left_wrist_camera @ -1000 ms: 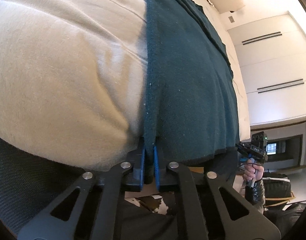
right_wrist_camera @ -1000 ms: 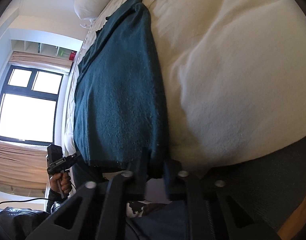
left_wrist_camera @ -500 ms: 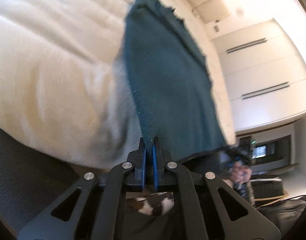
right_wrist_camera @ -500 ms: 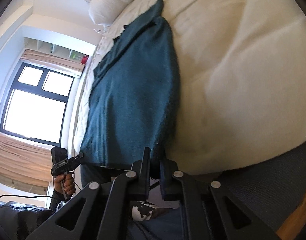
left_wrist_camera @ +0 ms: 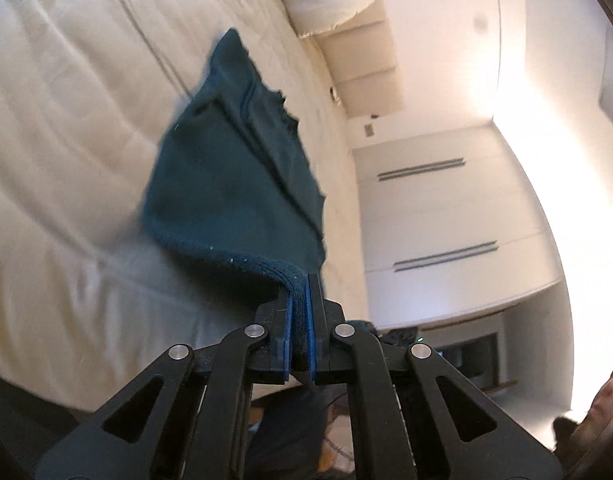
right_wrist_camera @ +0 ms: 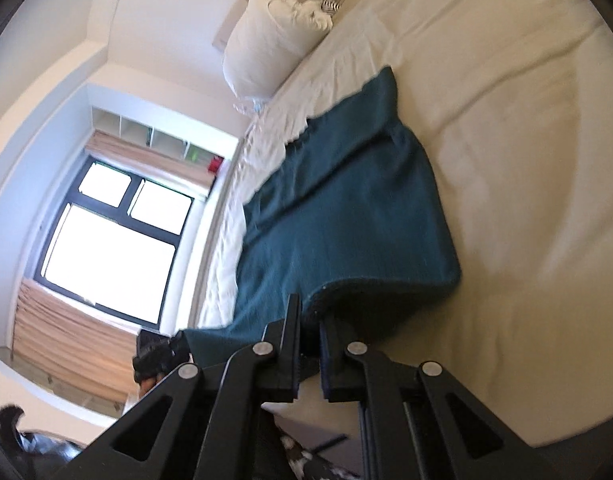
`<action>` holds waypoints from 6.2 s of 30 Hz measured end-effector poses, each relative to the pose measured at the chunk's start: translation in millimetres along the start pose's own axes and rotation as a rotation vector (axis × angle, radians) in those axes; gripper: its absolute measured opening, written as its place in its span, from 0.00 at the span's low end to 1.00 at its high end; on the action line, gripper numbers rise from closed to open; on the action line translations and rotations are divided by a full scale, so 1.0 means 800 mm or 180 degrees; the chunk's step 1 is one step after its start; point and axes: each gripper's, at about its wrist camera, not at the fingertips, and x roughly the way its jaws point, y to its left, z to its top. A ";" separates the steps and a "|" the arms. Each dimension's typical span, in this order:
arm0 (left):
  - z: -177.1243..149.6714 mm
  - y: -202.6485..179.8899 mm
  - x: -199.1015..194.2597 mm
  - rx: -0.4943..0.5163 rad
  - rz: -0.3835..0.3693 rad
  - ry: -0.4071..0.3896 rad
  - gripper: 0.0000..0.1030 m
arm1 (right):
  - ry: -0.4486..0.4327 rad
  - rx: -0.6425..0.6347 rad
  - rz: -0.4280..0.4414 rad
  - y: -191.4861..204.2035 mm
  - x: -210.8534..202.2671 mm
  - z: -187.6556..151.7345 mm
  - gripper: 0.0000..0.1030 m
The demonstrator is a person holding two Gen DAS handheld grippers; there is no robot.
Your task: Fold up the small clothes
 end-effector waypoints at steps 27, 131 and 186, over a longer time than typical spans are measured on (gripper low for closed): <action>0.260 0.016 0.119 -0.0549 -0.0135 -0.0442 0.04 | -0.0193 -0.0017 -0.0380 -0.005 0.133 0.212 0.09; 0.142 0.028 0.144 0.1131 0.2544 -0.0459 0.11 | -0.0811 -0.0624 -0.1845 0.031 0.129 0.161 0.39; 0.210 0.040 0.213 0.1387 0.1878 -0.0334 0.11 | -0.0792 0.0707 -0.0225 -0.096 0.211 0.132 0.05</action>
